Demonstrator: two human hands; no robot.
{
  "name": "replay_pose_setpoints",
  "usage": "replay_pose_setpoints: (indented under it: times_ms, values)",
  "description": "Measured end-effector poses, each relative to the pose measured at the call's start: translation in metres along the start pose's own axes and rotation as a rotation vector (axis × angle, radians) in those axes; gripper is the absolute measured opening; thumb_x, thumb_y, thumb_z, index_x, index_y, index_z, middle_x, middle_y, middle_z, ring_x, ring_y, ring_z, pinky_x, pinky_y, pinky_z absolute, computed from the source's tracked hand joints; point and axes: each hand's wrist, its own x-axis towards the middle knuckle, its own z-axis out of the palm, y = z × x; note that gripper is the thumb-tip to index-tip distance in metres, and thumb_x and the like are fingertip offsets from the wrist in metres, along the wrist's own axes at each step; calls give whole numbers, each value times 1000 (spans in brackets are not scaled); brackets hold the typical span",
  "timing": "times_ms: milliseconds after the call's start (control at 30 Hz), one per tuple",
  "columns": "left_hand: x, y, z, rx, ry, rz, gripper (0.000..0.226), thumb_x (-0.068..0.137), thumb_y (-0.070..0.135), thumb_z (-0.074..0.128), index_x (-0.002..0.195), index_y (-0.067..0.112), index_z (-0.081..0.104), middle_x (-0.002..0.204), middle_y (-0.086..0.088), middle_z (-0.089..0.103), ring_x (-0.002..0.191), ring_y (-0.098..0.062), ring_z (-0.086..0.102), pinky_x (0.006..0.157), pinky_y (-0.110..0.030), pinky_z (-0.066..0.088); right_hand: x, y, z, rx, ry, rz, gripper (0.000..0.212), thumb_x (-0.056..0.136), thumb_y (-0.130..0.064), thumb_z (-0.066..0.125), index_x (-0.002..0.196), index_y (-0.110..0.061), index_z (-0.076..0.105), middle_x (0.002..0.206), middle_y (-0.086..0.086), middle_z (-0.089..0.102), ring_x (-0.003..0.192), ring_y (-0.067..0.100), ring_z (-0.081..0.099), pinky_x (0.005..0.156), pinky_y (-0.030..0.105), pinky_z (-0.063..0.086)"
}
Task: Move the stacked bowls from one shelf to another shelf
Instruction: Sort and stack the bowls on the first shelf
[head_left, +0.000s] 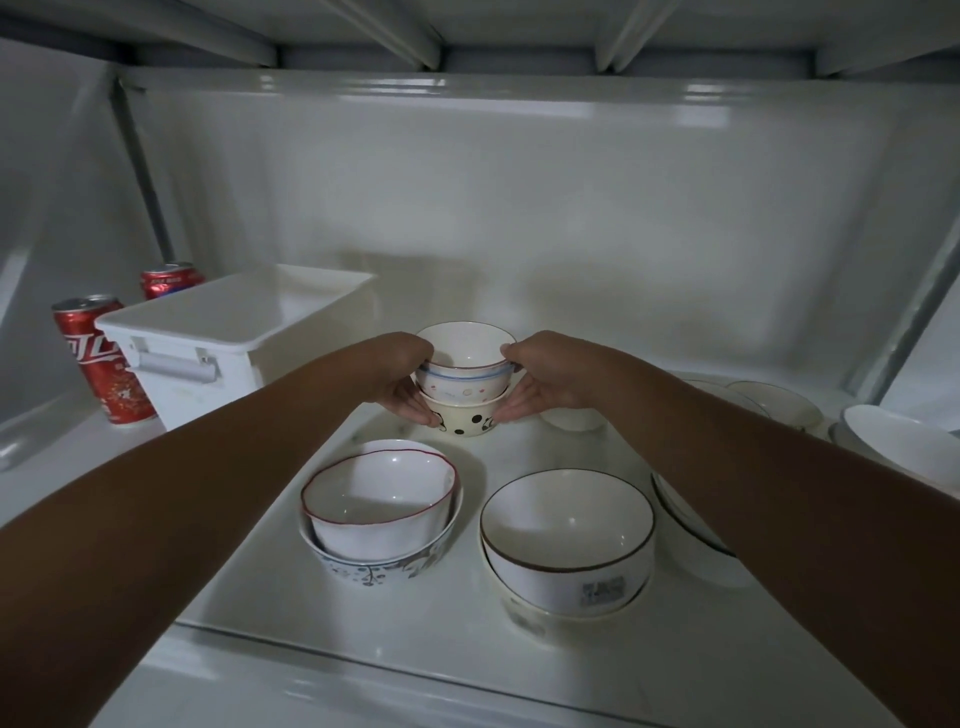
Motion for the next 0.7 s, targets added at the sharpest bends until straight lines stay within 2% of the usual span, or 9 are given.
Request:
replay_pose_setpoints:
  times_ms: [67,200,300,433,500,633,700]
  values:
    - [3,-1,0,-15,35,21,30,91,14,28,104,-7,46,64,-32,66,50,-34,69,51,-33,60,4,1,2,15,17,-19,50,107,-29,40,148,-4,26,130,47,45,84,45,67,87,46,57]
    - [4,0,2,-20,88,50,23,91,13,30,93,-3,46,74,-32,64,43,-28,66,44,-28,56,8,1,3,21,36,-30,53,107,-33,41,150,-5,26,127,48,47,94,48,65,93,47,56]
    - [5,0,2,-7,105,55,22,91,14,31,89,-1,46,71,-28,63,39,-25,64,40,-25,53,9,1,2,13,45,-33,56,107,-35,41,151,-5,24,124,48,49,93,47,66,94,47,55]
    - [4,-1,2,31,121,65,22,90,17,33,85,3,49,65,-21,62,44,-20,55,41,-19,47,7,1,2,-1,49,-34,58,106,-38,40,151,-5,24,104,42,56,81,41,67,91,46,57]
    - [5,-1,0,41,111,62,22,87,17,34,83,4,51,59,-16,60,41,-16,46,42,-17,42,8,2,1,4,44,-26,59,106,-39,41,151,-5,24,96,39,58,85,43,67,90,45,57]
    - [5,-3,-3,27,100,76,20,84,20,37,80,6,51,55,-11,55,37,-13,37,42,-15,36,6,3,-2,-17,39,-18,57,105,-42,42,147,-4,31,112,41,60,94,45,67,91,46,57]
    - [7,-4,-5,19,106,98,18,84,19,38,78,6,50,49,-8,51,32,-11,32,39,-13,29,4,3,-4,-9,39,-9,54,104,-44,44,140,-3,36,109,40,63,94,44,68,93,47,57]
